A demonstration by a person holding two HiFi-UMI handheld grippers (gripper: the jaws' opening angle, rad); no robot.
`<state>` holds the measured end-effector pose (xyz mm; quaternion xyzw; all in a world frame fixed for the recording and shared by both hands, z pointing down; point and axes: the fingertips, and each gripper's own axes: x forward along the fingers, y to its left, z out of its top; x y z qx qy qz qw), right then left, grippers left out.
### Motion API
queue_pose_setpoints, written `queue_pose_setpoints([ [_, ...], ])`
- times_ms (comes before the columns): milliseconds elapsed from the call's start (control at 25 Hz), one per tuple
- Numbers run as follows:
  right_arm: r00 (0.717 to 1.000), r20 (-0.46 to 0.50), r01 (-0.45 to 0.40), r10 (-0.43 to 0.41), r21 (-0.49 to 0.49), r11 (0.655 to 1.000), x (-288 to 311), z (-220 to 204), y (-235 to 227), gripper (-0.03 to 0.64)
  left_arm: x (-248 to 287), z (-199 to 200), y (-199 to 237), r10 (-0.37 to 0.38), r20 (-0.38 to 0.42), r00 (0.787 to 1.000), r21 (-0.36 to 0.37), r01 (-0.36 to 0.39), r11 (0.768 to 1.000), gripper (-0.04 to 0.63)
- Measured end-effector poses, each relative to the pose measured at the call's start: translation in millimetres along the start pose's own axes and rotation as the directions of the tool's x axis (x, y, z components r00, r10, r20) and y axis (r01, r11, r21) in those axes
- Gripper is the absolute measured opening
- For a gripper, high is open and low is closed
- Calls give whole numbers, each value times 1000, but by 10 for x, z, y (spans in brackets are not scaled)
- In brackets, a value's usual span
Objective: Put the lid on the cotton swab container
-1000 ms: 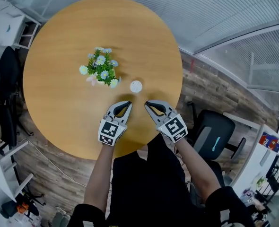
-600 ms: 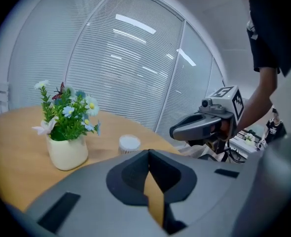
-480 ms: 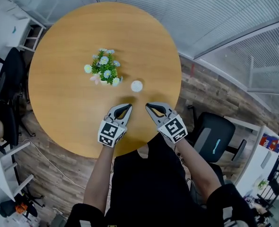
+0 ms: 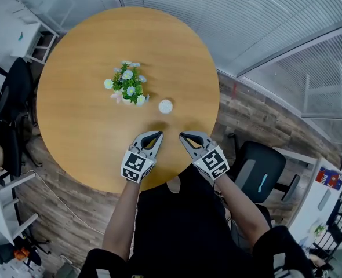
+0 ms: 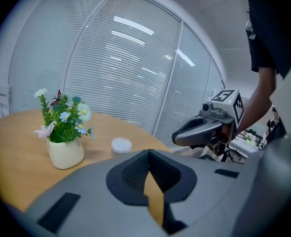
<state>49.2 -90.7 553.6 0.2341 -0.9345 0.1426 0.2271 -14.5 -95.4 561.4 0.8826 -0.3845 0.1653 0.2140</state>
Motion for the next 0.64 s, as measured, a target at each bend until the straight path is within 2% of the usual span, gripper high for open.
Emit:
queue_pose_setpoints([
  [640,1000,18,5,-5,-14,1000,-77,60,19,5,-61,-46,-137,7,-2,1000,-23,-7,1000,6],
])
